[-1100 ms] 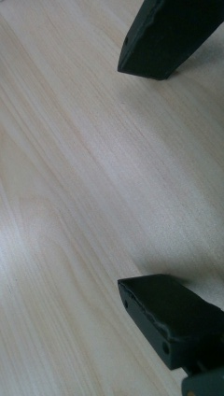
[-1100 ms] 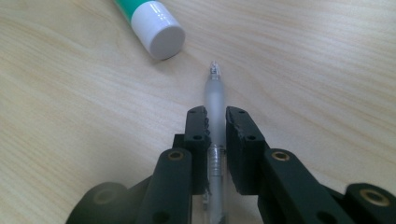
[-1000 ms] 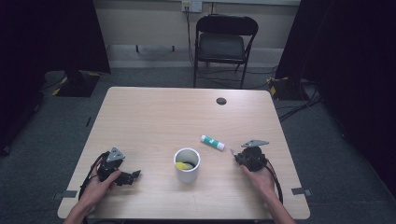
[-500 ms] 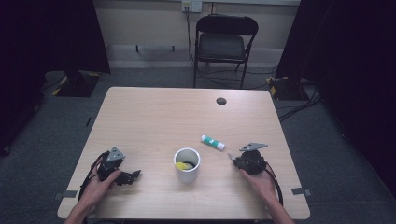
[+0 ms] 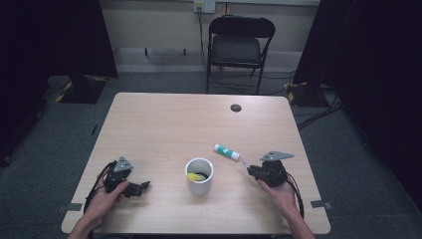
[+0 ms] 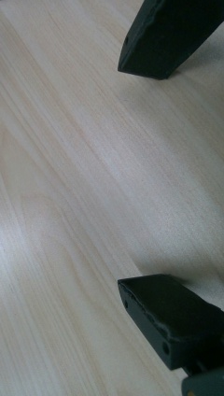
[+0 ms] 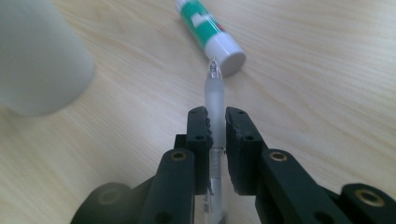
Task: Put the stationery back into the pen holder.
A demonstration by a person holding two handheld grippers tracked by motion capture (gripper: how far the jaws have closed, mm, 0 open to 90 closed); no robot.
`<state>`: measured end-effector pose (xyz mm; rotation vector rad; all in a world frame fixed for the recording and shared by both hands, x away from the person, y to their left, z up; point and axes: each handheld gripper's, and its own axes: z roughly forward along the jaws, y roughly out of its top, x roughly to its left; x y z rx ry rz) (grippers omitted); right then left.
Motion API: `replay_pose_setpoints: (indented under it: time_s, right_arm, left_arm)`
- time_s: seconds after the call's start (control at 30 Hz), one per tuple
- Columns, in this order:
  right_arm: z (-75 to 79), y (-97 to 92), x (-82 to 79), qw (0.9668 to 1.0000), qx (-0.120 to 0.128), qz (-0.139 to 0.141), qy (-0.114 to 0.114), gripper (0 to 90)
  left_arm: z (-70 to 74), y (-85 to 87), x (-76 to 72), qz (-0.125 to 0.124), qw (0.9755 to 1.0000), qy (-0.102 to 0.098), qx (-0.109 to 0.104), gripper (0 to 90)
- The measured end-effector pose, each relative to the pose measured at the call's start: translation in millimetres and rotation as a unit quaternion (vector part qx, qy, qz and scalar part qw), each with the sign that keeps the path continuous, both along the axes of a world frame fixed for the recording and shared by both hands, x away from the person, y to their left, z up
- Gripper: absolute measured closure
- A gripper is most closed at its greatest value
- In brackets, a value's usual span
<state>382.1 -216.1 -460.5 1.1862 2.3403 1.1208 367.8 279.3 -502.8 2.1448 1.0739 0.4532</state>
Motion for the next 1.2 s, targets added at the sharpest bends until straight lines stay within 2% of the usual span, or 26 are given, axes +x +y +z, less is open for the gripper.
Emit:
replay_pose_setpoints:
  time_s: [0.13, 0.2, 0.23, 0.33, 0.53, 0.73, 0.8, 1.0, 1.13, 1.2]
  right_arm:
    - [6.6, -2.6, -2.1, 0.9992, 0.039, 0.003, -0.011, 80.5]
    - [8.3, -3.3, -2.6, 0.9989, 0.045, 0.004, -0.015, 80.5]
    - [12.3, -5.2, -2.7, 0.9978, 0.06, 0.004, -0.027, 80.5]
    - [18.3, -5.2, -3.8, 0.9958, 0.073, 0.003, -0.055, 80.5]
    - [26.3, -1.9, -2.8, 0.9922, 0.107, -0.001, -0.063, 80.5]
    - [33.6, 5.3, -0.3, 0.9901, 0.119, 0.009, -0.074, 80.5]
    - [35.0, 6.9, 2.2, 0.9892, 0.128, 0.01, -0.07, 80.5]
    - [38.7, 18.8, 4.1, 0.9887, 0.127, 0.028, -0.074, 80.5]
    - [45.5, 26.1, 5.3, 0.9859, 0.143, 0.036, -0.079, 80.5]
    - [48.2, 31.1, 5.9, 0.9855, 0.143, 0.043, -0.081, 80.5]
  left_arm:
    - [0.0, 0.0, -0.1, 0.0, 1.0, 0.0, 0.0, 0.0]
    - [0.0, 0.0, 0.0, 0.0, 1.0, 0.0, 0.0, 0.0]
    - [0.0, 0.0, 0.0, 0.0, 1.0, 0.0, 0.0, 0.0]
    - [0.0, 0.0, 0.0, 0.0, 1.0, 0.0, 0.0, 0.0]
    - [0.0, 0.0, 0.0, 0.0, 1.0, 0.0, 0.0, 0.0]
    - [0.0, 0.0, -0.1, 0.0, 1.0, 0.0, 0.0, 0.0]
    - [0.0, 0.0, 0.0, 0.0, 1.0, 0.0, 0.0, 0.0]
    - [0.0, 0.0, 0.0, 0.0, 1.0, 0.0, 0.0, 0.0]
    - [0.0, 0.0, -0.1, 0.0, 1.0, 0.0, 0.0, 0.0]
    - [0.0, 0.0, -0.1, 0.0, 1.0, 0.0, 0.0, 0.0]
